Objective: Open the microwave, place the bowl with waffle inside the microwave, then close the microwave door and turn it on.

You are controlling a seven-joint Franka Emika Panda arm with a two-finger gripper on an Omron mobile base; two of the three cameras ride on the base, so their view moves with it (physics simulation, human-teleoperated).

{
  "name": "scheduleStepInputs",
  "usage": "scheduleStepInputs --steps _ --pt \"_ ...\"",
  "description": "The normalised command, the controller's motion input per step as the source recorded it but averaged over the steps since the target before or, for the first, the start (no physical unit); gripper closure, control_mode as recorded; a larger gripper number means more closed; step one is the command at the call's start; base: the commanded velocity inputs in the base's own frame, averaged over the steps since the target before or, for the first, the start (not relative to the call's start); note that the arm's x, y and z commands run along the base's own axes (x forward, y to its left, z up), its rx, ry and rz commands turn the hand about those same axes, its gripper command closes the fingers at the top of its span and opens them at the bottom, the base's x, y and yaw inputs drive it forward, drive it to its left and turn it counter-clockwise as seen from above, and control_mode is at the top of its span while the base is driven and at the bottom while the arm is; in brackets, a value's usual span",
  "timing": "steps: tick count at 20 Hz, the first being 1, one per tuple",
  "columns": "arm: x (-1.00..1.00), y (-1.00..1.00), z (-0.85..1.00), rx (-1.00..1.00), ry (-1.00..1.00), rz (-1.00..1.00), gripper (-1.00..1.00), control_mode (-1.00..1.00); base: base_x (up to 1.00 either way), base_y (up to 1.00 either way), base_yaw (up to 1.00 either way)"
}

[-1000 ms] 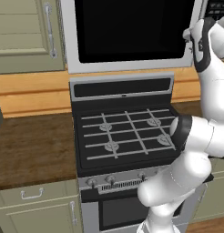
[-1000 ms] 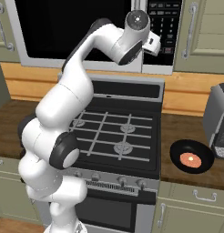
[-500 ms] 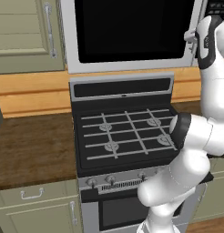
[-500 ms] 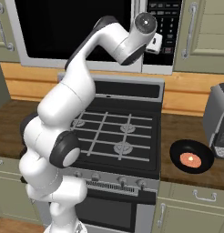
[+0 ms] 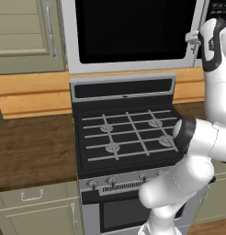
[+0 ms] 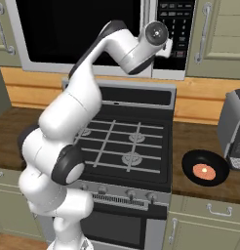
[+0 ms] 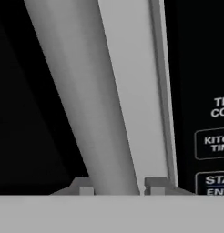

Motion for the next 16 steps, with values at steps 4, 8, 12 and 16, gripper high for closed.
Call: scheduleStepInputs --steps 4,8,12,16 --pt "-0.72 0.6 0.21 -0.04 -0.09 0.09 1.0 -1.0 0.0 0.0 0.0" --pt "-1.0 0.59 0.32 -0.14 -0.08 0.11 1.0 -1.0 0.0 0.0 0.0" --pt "-1.0 0.51 0.32 -0.17 -0.07 0.12 1.0 -1.0 0.0 0.0 0.0" --pt "-1.0 0.56 0.25 -0.21 -0.07 0.08 1.0 -1.0 0.0 0.0 0.0"
